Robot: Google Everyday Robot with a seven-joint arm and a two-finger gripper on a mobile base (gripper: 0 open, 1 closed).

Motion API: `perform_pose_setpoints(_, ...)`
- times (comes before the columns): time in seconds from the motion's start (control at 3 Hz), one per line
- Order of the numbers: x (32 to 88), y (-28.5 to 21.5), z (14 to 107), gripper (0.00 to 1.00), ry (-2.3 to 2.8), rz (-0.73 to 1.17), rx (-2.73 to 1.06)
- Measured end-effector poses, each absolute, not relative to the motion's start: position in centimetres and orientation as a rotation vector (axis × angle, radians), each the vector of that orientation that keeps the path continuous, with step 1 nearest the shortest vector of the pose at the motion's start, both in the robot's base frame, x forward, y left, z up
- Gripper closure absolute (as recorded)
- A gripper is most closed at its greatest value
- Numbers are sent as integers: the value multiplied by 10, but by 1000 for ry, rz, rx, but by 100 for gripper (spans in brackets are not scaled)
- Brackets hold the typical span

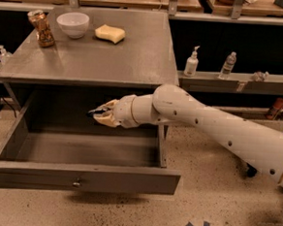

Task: Place rxbar blueberry into top drawer

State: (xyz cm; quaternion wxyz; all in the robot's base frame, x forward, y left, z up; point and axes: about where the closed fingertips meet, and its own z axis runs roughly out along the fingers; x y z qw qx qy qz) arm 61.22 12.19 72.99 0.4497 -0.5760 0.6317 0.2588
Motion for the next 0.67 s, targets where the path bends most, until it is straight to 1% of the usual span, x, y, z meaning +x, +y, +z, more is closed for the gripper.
perform_pose_setpoints(0.67,609,126,712,100,1589,675,-1437)
